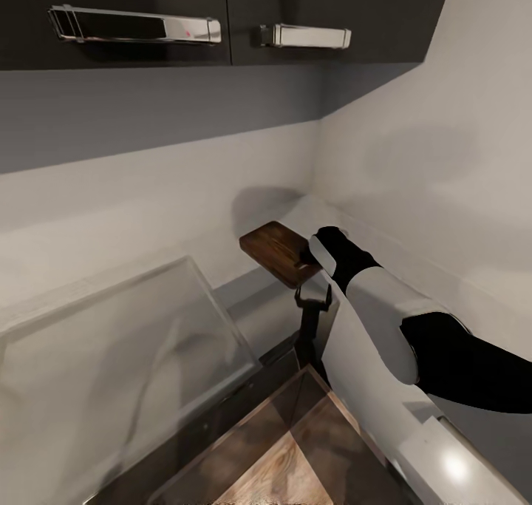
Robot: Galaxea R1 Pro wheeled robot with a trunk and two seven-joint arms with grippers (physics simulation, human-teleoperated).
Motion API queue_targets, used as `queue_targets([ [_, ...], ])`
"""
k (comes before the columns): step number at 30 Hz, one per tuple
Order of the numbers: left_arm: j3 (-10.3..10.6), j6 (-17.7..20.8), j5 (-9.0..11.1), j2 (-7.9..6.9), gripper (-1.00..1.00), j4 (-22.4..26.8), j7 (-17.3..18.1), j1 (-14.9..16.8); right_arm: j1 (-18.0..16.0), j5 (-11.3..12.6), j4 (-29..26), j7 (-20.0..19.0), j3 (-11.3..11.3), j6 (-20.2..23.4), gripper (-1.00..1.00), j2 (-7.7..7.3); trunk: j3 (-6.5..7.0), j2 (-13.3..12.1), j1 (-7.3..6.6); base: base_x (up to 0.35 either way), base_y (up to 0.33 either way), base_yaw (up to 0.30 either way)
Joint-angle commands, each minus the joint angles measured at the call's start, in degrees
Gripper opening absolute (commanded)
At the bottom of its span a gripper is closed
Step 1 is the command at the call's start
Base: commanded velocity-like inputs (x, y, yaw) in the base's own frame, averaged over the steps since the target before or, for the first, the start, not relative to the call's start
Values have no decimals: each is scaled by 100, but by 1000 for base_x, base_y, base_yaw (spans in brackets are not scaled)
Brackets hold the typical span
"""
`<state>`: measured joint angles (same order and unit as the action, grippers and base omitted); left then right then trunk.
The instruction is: In the kitchen, take the Vidalia onion out of the sink, dice it on the chopping board with the paring knife, put the diced onion into the bowl on the countertop, then place both the paring knife and the chopping board into the sink.
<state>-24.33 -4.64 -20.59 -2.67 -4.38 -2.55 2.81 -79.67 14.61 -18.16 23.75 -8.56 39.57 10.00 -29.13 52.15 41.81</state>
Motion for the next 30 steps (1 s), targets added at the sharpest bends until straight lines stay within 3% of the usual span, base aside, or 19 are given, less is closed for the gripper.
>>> queue_targets([
  [1,-46,-46,-59,-5,100,-29,-27,9,-4,59,-3,51,-32,16,100,0,-15,4,0,0,0,0],
  [30,-46,-46,-59,-5,100,-28,-27,9,-4,68,1,46,-32,16,100,0,-282,4,0,0,0,0],
])
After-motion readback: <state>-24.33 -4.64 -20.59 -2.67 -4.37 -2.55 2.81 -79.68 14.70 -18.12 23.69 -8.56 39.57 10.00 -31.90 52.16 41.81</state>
